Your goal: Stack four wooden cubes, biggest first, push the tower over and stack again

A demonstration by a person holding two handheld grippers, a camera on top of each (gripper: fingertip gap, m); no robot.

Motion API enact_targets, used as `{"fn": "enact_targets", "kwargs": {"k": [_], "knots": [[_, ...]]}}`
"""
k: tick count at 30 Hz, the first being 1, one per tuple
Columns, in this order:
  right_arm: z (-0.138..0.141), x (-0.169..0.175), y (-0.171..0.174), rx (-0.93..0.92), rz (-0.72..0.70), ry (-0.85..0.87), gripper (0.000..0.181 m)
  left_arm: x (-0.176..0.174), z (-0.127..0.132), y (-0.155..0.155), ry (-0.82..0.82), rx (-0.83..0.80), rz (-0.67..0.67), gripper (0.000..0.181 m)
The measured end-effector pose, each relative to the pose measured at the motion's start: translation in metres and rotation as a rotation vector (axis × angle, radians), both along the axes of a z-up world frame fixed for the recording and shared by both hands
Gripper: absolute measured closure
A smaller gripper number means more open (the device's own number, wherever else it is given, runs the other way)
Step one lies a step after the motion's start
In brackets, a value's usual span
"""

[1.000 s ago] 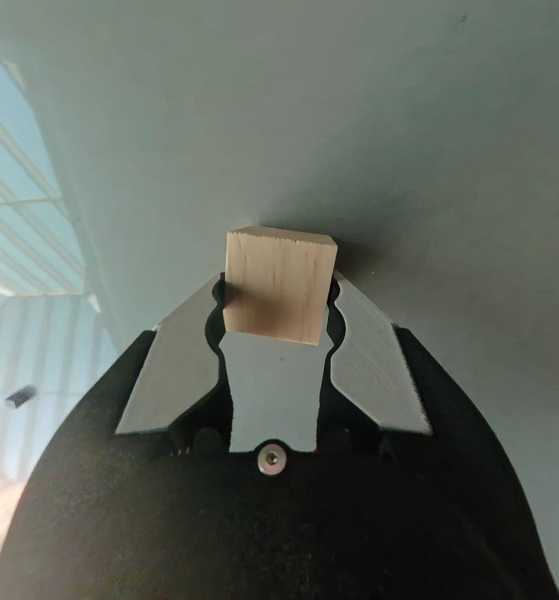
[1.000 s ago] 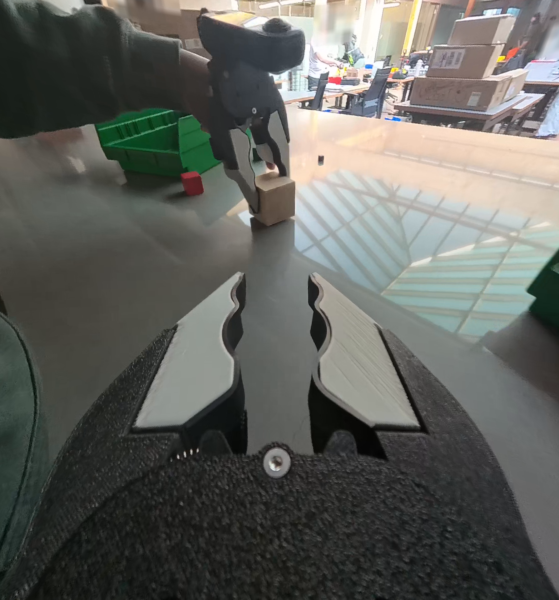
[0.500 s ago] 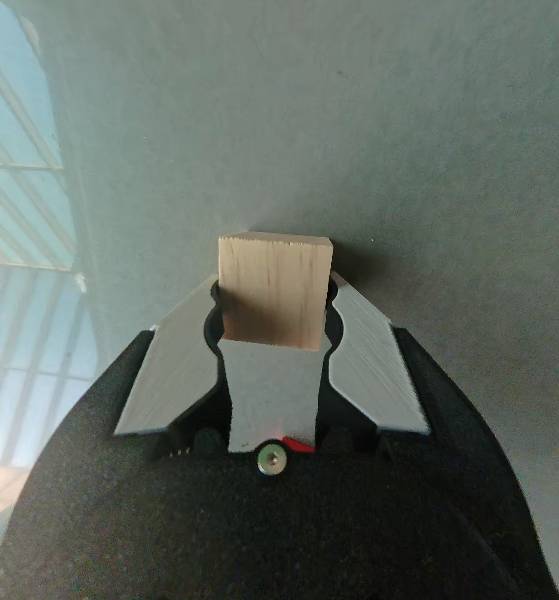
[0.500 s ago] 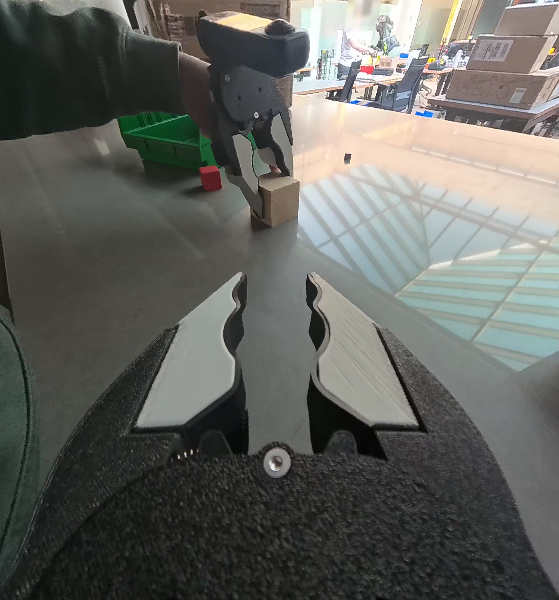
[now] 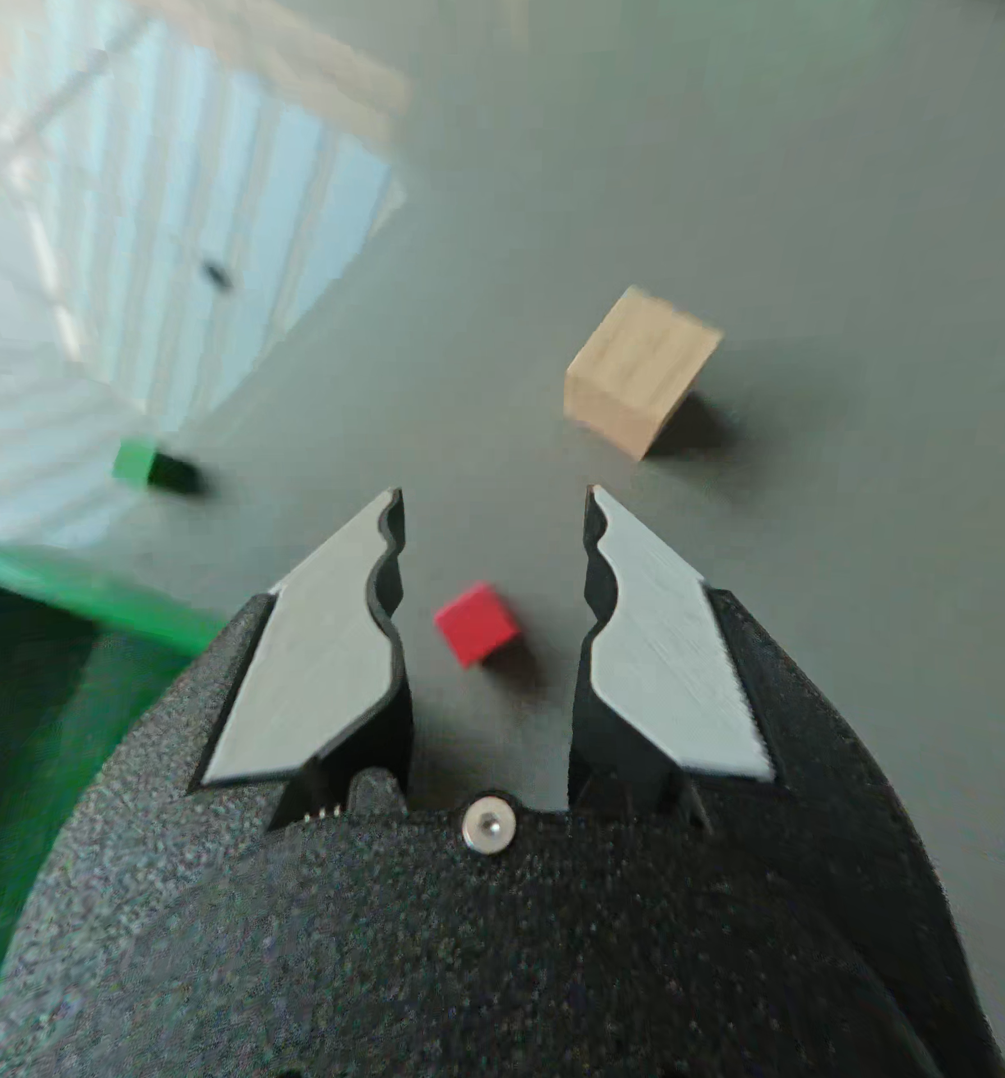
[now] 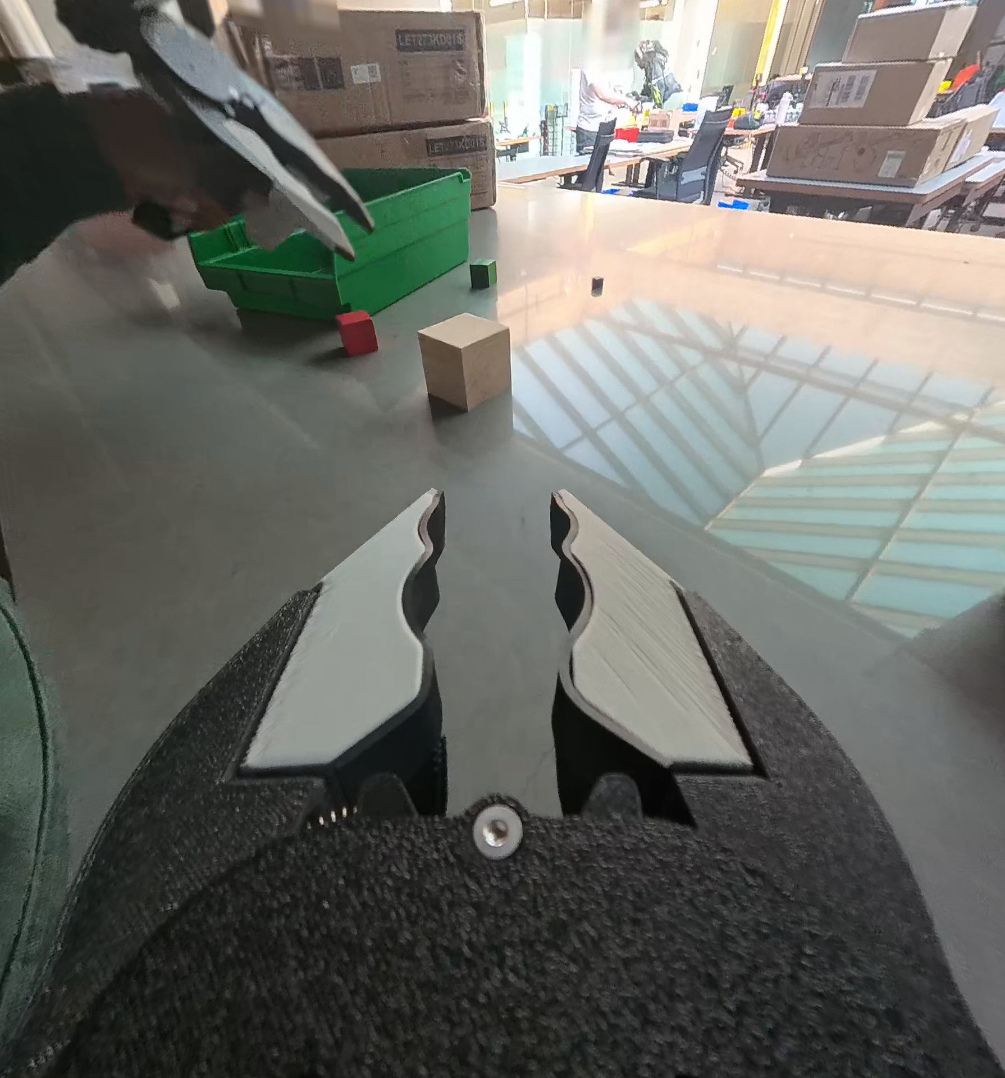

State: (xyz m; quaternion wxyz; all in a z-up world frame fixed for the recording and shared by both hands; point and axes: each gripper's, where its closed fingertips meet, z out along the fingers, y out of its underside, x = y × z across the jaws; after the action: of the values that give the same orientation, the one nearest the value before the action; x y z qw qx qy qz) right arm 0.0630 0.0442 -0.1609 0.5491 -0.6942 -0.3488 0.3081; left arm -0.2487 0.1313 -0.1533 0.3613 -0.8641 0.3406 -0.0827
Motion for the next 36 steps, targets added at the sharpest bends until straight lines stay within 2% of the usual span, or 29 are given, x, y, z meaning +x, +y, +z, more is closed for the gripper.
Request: {"fn": "enact_targets", "kwargs": {"k": [3,6,11,14,19,21,23,25,28,31,34,36], "knots": [[0.002,-0.012,0.002,0.008,0.032,-0.005,0.145,-0.035,-0.036,-0.015,-0.025,-0.094,0.223,0.122],[0.004,-0.025,0.003,0.022,0.066,-0.019,0.145,-0.04,-0.057,-0.022,-0.132,-0.133,0.371,0.124],[0.006,-0.036,0.002,0.033,0.091,-0.033,0.145,-0.039,-0.079,-0.02,-0.107,-0.145,0.432,0.131],[0.003,-0.031,0.002,0.035,0.076,-0.046,0.146,-0.02,-0.08,-0.018,-0.108,-0.141,0.305,0.148],[0.001,-0.019,0.004,0.022,0.044,-0.038,0.146,0.04,-0.08,-0.036,-0.091,-0.151,-0.094,0.148],[0.001,-0.017,0.005,0.025,0.036,-0.04,0.146,0.057,-0.081,-0.046,-0.083,-0.16,-0.211,0.148],[0.002,-0.015,0.005,0.027,0.031,-0.038,0.146,0.06,-0.082,-0.05,-0.041,-0.169,-0.251,0.137],[0.001,-0.015,0.005,0.025,0.026,-0.036,0.146,0.058,-0.079,-0.05,-0.009,-0.165,-0.256,0.134],[-0.001,-0.017,0.005,0.021,0.026,-0.031,0.146,0.057,-0.074,-0.054,0.029,-0.154,-0.265,0.136],[-0.001,-0.023,0.003,0.025,0.039,-0.033,0.146,0.056,-0.08,-0.058,0.082,-0.174,-0.271,0.136],[0.003,-0.027,0.0,0.045,0.047,-0.041,0.146,0.054,-0.089,-0.057,0.129,-0.199,-0.272,0.148],[0.005,-0.026,-0.001,0.052,0.047,-0.044,0.146,0.056,-0.086,-0.056,0.135,-0.185,-0.298,0.149]]}}
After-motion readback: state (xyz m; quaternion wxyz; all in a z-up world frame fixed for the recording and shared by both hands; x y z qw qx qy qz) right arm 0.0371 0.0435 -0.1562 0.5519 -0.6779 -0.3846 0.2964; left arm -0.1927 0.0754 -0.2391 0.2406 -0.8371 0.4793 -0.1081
